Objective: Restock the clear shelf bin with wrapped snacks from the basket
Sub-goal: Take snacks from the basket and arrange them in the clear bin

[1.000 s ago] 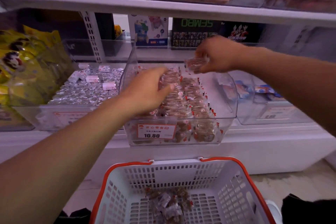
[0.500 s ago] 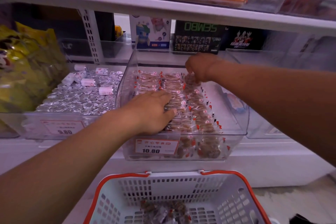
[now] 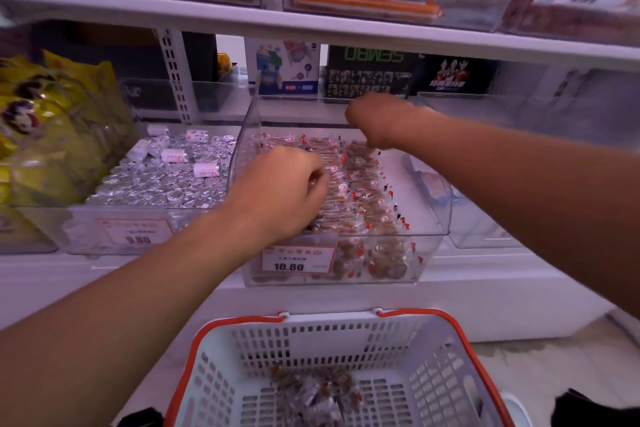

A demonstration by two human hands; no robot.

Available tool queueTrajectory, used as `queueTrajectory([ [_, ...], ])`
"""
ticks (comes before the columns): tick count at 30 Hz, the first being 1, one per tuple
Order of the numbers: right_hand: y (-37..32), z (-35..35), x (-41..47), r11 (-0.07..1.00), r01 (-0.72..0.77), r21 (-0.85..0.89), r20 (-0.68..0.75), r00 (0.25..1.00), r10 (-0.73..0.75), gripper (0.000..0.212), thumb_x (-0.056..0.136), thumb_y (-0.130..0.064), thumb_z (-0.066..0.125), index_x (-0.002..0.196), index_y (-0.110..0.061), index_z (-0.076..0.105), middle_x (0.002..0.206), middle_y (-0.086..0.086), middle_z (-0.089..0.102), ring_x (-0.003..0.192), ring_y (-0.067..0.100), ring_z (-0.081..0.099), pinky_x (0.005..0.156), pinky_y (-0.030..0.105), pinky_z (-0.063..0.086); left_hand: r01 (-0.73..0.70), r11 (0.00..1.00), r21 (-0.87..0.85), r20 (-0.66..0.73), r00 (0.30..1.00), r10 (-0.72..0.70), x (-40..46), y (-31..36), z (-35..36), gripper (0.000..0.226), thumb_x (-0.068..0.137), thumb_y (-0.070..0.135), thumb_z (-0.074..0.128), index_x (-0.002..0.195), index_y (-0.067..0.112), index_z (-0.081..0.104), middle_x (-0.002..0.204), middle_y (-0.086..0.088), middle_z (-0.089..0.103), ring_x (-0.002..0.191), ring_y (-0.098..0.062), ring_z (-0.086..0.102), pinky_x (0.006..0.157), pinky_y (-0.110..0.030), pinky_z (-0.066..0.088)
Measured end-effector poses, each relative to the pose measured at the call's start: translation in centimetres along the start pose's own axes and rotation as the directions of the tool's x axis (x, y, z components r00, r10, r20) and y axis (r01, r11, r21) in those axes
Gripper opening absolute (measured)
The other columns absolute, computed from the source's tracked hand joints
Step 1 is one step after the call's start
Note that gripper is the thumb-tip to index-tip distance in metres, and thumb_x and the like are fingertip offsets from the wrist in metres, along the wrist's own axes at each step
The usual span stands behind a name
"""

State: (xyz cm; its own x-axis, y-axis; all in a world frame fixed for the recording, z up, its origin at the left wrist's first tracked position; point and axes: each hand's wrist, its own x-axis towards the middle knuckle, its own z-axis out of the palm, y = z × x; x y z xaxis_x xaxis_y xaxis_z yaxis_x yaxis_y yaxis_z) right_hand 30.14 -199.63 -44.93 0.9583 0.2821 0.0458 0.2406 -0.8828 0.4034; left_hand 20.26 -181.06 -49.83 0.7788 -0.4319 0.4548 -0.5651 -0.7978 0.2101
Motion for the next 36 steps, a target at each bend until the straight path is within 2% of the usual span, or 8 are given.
queueTrajectory([
  [4,-1.9,-0.8,-7.2,0.984,-0.031,0.176,-0.354,0.931,0.092,0.018,0.086,-0.010,0.064,0.102,-0.018,0.066,0.100,0.009,0.068,0.088,0.036,0.064,0.071,0.038,0.051,-0.320,0.945,0.074,-0.212,0.920,0.328,-3.4,1.6,-1.4,0.027,0.090,0.028,0.054,0.065,0.023,0.045,0.058,0.005,0.049,0.053,-0.026,0.055,0.050,-0.030,0.044],
  [9,-7.3,5.7,-17.4,0.770,0.247,0.588,-0.787,0.393,0.475,0.005,0.090,-0.021,0.065,0.086,-0.022,0.066,0.056,-0.007,0.050,0.050,0.006,0.040,0.050,0.025,0.036,-0.647,0.755,0.109,-0.233,0.722,0.652,-8.7,1.7,1.8,0.026,0.079,0.014,0.068,0.058,0.016,0.053,0.056,-0.004,0.050,0.051,-0.027,0.050,0.049,-0.033,0.040],
  [11,-11.0,10.8,-19.0,0.684,0.212,0.698,-0.683,0.484,0.547,0.003,0.089,-0.022,0.065,0.085,-0.023,0.064,0.055,-0.009,0.047,0.049,0.008,0.044,0.050,0.026,0.038,-0.601,0.797,0.064,-0.014,0.798,0.602,-10.8,1.2,4.5,0.021,0.081,0.018,0.066,0.062,0.017,0.057,0.060,-0.004,0.057,0.056,-0.028,0.056,0.049,-0.033,0.045],
  [14,-16.4,19.9,-20.6,0.588,-0.082,0.805,-0.072,0.970,0.234,0.023,0.083,-0.033,0.069,0.104,-0.024,0.063,0.080,-0.003,0.067,0.076,0.019,0.066,0.070,0.034,0.054,-0.218,0.962,0.168,0.606,0.792,0.074,-14.9,-1.1,9.6,0.023,0.090,0.039,0.054,0.090,0.020,0.066,0.098,-0.005,0.070,0.088,-0.028,0.066,0.072,-0.036,0.054],
  [18,-20.0,31.6,-26.1,0.643,-0.451,0.619,0.688,0.707,-0.166,0.119,0.064,-0.038,0.089,0.155,-0.021,0.015,0.146,0.019,0.039,0.137,0.036,0.039,0.109,0.040,0.040,0.470,0.840,0.271,0.841,0.309,-0.444,-23.5,-3.5,17.4,0.083,0.090,0.053,0.063,0.153,0.012,0.030,0.156,-0.013,0.035,0.138,-0.031,0.042,0.110,-0.041,0.040],
  [24,-22.1,38.7,-28.2,0.258,-0.798,0.545,0.819,0.572,0.038,0.135,0.055,-0.052,0.091,0.156,-0.017,0.010,0.158,0.015,0.024,0.141,0.035,0.033,0.101,0.038,0.044,0.872,0.420,0.253,0.893,-0.043,-0.448,-30.8,-0.7,26.0,0.131,0.071,0.062,0.079,0.158,0.013,-0.004,0.166,-0.009,0.003,0.146,-0.036,0.029,0.109,-0.047,0.043],
  [31,-27.5,38.7,-23.1,0.009,-0.809,0.588,0.798,0.582,0.156,0.045,0.064,-0.057,0.081,0.082,-0.017,0.072,0.057,-0.007,0.070,0.048,0.006,0.066,0.041,0.017,0.048,0.882,0.439,0.171,0.865,0.080,-0.496,-32.1,4.5,31.0,0.122,0.057,0.032,0.096,0.149,0.010,0.018,0.149,-0.020,0.019,0.138,-0.037,0.033,0.108,-0.044,0.042],
  [36,-27.9,39.2,-22.5,-0.178,-0.806,0.564,0.825,0.540,0.169,0.037,0.072,-0.024,0.085,0.101,-0.011,0.066,0.062,-0.004,0.068,0.039,0.002,0.060,0.037,0.015,0.044,0.803,0.570,0.173,0.779,0.242,-0.579,-33.7,4.7,32.1,0.076,0.079,0.025,0.079,0.138,0.012,0.033,0.129,-0.014,0.037,0.107,-0.037,0.056,0.087,-0.040,0.050],
])
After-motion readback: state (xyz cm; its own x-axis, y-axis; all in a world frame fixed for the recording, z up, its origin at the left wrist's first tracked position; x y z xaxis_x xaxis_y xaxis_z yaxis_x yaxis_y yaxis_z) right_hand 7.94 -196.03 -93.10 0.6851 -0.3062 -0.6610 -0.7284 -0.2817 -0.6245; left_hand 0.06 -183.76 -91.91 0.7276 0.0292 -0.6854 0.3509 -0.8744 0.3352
